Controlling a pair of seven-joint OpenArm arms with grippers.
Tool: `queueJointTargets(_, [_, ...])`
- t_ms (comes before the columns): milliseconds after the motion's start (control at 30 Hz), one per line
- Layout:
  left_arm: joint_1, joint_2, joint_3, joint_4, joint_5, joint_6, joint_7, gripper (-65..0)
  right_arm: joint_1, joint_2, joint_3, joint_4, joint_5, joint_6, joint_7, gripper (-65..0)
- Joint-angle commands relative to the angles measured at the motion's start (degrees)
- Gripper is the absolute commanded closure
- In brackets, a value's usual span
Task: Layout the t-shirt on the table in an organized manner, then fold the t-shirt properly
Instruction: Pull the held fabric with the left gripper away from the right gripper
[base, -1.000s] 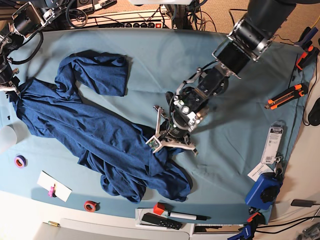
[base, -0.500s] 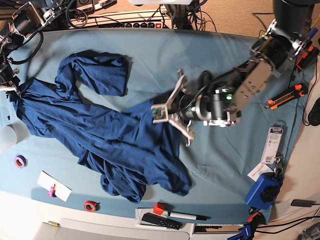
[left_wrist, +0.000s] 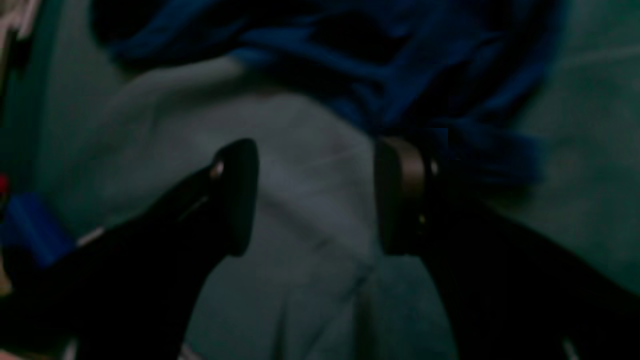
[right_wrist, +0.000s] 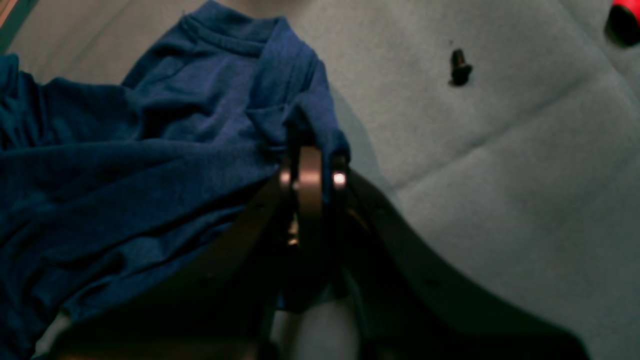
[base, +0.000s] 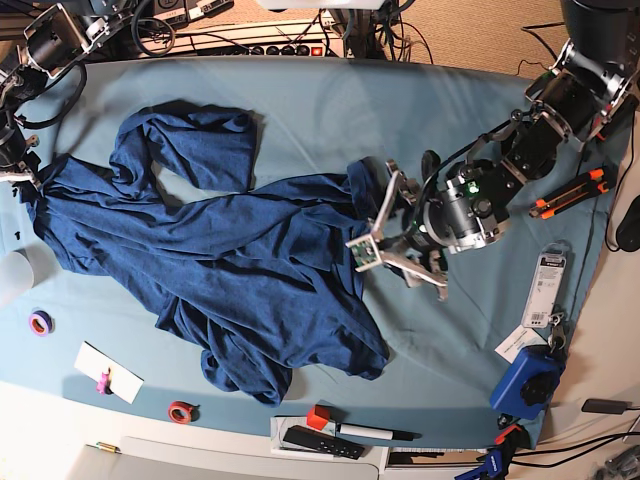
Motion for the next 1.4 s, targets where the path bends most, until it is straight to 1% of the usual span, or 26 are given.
queueJointTargets(0, [-0.17, -0.07, -0.44, 0.9, -0.66, 0.37, -1.42, -36.6, 0.66, 1.73, 0.15, 1.01, 0.81, 0.39, 1.07, 0.0])
queueJointTargets(67, [1.92, 0.28, -0.44, 0.94, -3.08, 0.26, -1.55, -36.5, 0.66, 1.7, 0.15, 1.01, 0.81, 0.42, 0.98, 0.0])
queueJointTargets(133, [4.87, 1.18, -0.44, 0.94, -4.66, -0.59, -1.57, -36.5, 0.66, 1.73, 0.15, 1.01, 0.79, 0.42, 0.9, 0.0])
queueJointTargets(200, [8.02, 2.67, -0.44, 0.94, -4.31, -0.5, -1.7, -36.5, 0.66, 1.7, 0.15, 1.01, 0.79, 0.42, 0.9, 0.0])
queueJointTargets(233, [9.42, 3.5, -0.44, 0.94, -3.1, -0.04, -2.19, -36.5, 0.68, 1.73, 0.15, 1.01, 0.85, 0.42, 0.9, 0.0])
queueJointTargets(267, [10.75, 4.52, -0.44, 0.94, -0.35, 1.51, -2.69, -36.5, 0.66, 1.7, 0.15, 1.01, 0.85, 0.42, 0.9, 0.0])
queueJointTargets(400, [14.25, 8.2, -0.44, 0.94, 13.75, 11.5, -3.96, -36.5, 0.68, 1.7, 0.15, 1.01, 1.22, 0.42, 0.87, 0.0])
queueJointTargets(467, [15.08, 9.86, -0.44, 0.92, 18.93, 16.13, -3.89, -36.5, 0.68, 1.7, 0.15, 1.01, 1.25, 0.42, 0.87, 0.0])
queueJointTargets(533, [15.56, 11.5, -0.44, 0.92, 22.43, 19.12, -3.61, -36.5, 0.68, 1.7, 0.15, 1.01, 1.25, 0.42, 0.87, 0.0])
queueJointTargets(567, [15.69, 12.35, -0.44, 0.92, 23.56, 19.67, -3.15, -36.5, 0.66, 1.7, 0.15, 1.01, 1.22, 0.39, 0.87, 0.0])
queueJointTargets(733, [16.04, 17.07, -0.42, 0.92, 23.61, 20.04, -0.11, -36.5, 0.66, 1.68, 0.15, 1.01, 1.73, 0.39, 0.81, 0.0])
queueJointTargets(833, [16.72, 19.98, -0.44, 0.92, 23.5, 20.04, -0.04, -36.4, 0.68, 1.68, 0.15, 1.01, 2.27, 0.39, 0.81, 0.0])
queueJointTargets(933, [17.18, 21.9, -0.42, 0.92, 24.24, 20.06, -0.04, -36.4, 0.66, 1.68, 0.15, 1.01, 2.25, 0.42, 0.76, 0.0])
queueJointTargets(967, [17.29, 22.12, -0.44, 0.92, 25.29, 20.48, -0.15, -36.4, 0.66, 1.7, 0.15, 1.01, 2.25, 0.42, 0.66, 0.0])
queueJointTargets(1100, [17.44, 21.79, -0.44, 0.87, 31.95, 24.68, -0.39, -34.3, 0.66, 1.7, 0.15, 1.01, 2.29, 0.39, 0.46, 0.0])
queueJointTargets(1167, [17.44, 21.44, -0.44, 0.87, 34.32, 26.01, -0.5, -34.3, 0.66, 1.7, 0.15, 1.01, 2.64, 0.42, 0.44, 0.0])
queueJointTargets(1233, [17.44, 21.16, -0.44, 0.87, 34.64, 26.71, -0.46, -34.3, 0.66, 1.7, 0.15, 1.01, 3.69, 0.42, 0.07, 0.0])
queueJointTargets(1367, [19.08, 21.14, -0.44, 0.85, 34.64, 26.71, -1.22, -34.3, 0.66, 1.7, 0.15, 1.01, 4.22, 0.42, -0.39, 0.0])
